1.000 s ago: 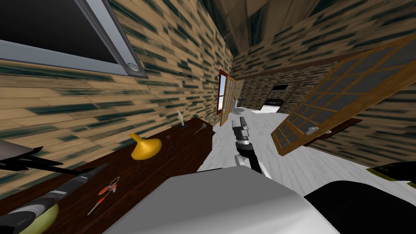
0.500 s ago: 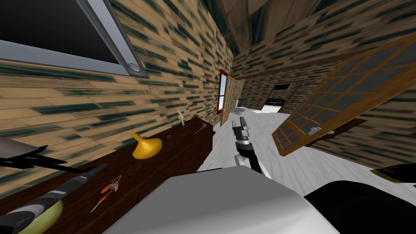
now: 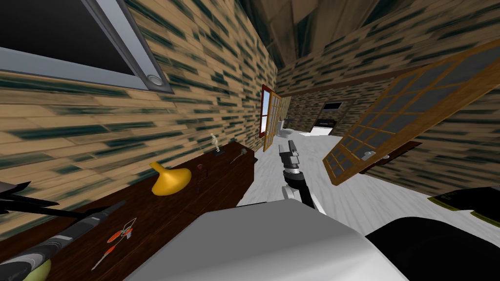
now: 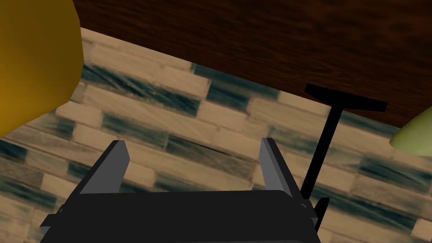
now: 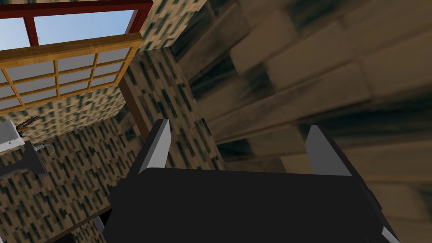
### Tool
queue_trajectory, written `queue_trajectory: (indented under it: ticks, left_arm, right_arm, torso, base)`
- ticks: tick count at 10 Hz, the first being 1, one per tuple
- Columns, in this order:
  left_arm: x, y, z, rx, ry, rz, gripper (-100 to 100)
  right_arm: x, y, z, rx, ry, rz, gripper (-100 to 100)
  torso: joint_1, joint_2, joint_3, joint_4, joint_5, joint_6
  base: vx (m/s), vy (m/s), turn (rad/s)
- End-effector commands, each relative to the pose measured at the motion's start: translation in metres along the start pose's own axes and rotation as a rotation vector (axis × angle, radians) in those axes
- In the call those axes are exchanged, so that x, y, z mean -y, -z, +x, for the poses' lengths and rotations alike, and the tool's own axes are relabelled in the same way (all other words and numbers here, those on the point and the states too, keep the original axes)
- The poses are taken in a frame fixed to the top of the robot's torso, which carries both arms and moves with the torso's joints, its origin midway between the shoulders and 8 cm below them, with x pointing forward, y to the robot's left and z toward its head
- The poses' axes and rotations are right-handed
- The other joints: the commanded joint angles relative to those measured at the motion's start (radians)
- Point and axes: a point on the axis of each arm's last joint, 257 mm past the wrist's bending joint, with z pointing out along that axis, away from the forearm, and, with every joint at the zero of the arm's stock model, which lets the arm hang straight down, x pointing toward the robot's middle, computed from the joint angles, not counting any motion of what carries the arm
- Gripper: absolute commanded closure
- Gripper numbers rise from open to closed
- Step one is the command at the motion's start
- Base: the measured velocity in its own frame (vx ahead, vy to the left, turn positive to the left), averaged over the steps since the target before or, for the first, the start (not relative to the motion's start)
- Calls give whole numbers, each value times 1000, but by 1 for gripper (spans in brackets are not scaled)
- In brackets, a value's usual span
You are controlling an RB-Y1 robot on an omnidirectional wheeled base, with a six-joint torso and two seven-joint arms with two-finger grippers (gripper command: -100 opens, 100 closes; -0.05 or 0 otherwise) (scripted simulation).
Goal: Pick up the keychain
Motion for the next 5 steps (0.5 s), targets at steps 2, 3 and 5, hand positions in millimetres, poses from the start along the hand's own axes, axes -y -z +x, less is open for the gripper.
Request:
queue_trajectory:
  ticks: [2, 3, 5]
  left_arm:
    - [-21, 9, 13, -38, -28, -50, -100]
    - [-27, 11, 16, -49, -35, -64, -100]
    - [-33, 14, 19, -59, -43, -80, -100]
  right_arm:
    - [0, 0, 0, 0, 0, 0, 0]
    - [0, 0, 0, 0, 0, 0, 0]
    - [0, 0, 0, 0, 0, 0, 0]
  torso:
    - [1, 0, 0, 0, 0, 0]
    - [1, 1, 1, 0, 0, -1]
    - [1, 1, 1, 0, 0, 0]
  base:
    - [34, -33, -97]
    - [46, -30, -35]
    - [31, -27, -56]
